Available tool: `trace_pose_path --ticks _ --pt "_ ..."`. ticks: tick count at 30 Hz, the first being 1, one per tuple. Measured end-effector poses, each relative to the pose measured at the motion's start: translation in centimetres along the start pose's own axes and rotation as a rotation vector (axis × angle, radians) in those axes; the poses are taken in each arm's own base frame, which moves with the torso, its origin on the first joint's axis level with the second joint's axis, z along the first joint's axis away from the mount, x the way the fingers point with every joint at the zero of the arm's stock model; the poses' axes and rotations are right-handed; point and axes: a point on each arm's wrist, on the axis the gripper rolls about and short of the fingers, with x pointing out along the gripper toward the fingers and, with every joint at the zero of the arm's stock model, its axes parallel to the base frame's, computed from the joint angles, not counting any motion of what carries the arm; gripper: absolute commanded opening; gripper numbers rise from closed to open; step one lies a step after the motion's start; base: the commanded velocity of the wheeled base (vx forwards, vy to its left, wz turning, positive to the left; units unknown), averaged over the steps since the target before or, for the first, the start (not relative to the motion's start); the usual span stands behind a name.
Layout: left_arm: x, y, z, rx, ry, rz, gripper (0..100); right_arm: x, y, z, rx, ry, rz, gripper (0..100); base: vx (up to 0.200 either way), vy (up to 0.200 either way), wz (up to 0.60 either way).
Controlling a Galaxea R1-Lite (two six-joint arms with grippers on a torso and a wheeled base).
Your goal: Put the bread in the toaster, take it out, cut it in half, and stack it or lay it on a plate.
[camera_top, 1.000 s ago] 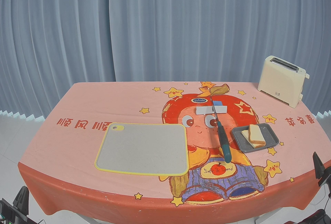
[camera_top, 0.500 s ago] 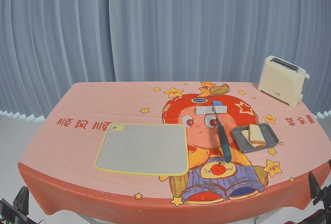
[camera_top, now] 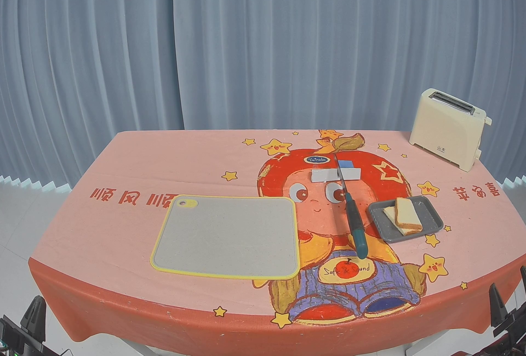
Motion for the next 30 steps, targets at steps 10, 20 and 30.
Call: trace_pose_path --ticks 10,20,30 --pt "0.0 0.0 0.0 0.0 0.0 0.0 0 -0.09 -0.01 -0.09 0.008 -0.008 -0.004 100 0.0 0.0 0.0" --pt "0.0 0.0 0.0 0.0 0.0 0.0 0 -0.18 -0.14 -0.13 0.0 -0.019 0.087 100 0.0 0.0 0.0" --pt "0.0 0.0 0.0 0.0 0.0 0.0 0 -0.54 -0.34 -0.16 0.025 -0.073 0.029 100 0.0 0.0 0.0"
